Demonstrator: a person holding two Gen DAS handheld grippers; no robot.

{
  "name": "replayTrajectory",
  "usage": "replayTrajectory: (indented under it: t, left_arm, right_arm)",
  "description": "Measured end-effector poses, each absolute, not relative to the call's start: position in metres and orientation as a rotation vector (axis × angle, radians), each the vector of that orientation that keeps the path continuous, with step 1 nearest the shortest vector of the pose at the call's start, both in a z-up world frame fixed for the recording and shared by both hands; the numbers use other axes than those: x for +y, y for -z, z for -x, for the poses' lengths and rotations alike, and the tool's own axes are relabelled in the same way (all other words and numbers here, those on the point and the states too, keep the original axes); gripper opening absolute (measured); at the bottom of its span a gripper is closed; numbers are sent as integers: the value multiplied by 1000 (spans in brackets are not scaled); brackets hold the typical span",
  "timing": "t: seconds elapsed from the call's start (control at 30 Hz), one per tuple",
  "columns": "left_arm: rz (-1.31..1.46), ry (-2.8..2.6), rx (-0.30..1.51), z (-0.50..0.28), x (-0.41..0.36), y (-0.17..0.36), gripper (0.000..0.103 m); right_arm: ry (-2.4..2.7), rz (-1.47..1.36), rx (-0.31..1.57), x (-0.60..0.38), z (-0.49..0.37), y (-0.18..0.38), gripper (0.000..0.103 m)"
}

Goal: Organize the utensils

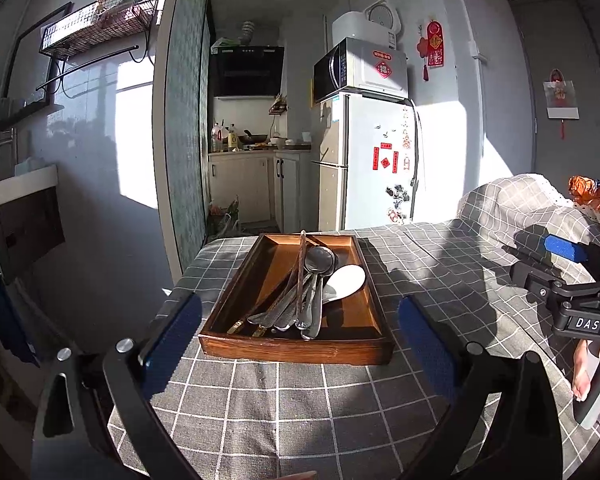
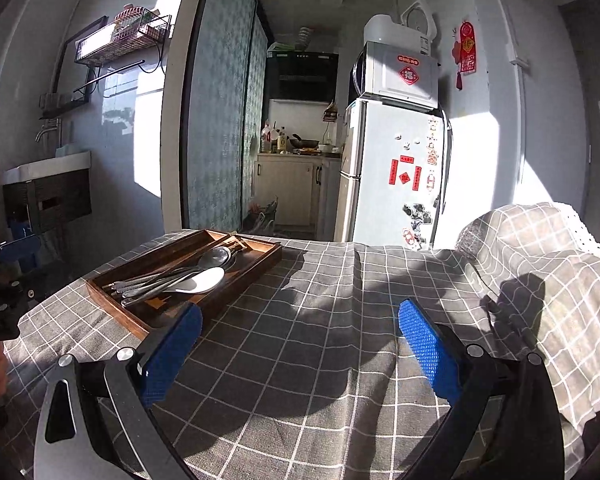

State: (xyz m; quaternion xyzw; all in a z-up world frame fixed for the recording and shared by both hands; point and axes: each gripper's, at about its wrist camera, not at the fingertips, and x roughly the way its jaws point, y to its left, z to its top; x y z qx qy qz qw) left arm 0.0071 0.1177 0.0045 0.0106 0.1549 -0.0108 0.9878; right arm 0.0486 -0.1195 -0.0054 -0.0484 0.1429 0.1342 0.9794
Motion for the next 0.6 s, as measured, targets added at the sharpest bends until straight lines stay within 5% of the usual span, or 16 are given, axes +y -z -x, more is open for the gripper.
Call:
replayTrajectory:
  t: [0.6]
  left_arm:
    - [-21, 22, 311, -7, 118, -5, 100]
  right_arm:
    - [-276, 97, 290, -119, -48, 6, 100]
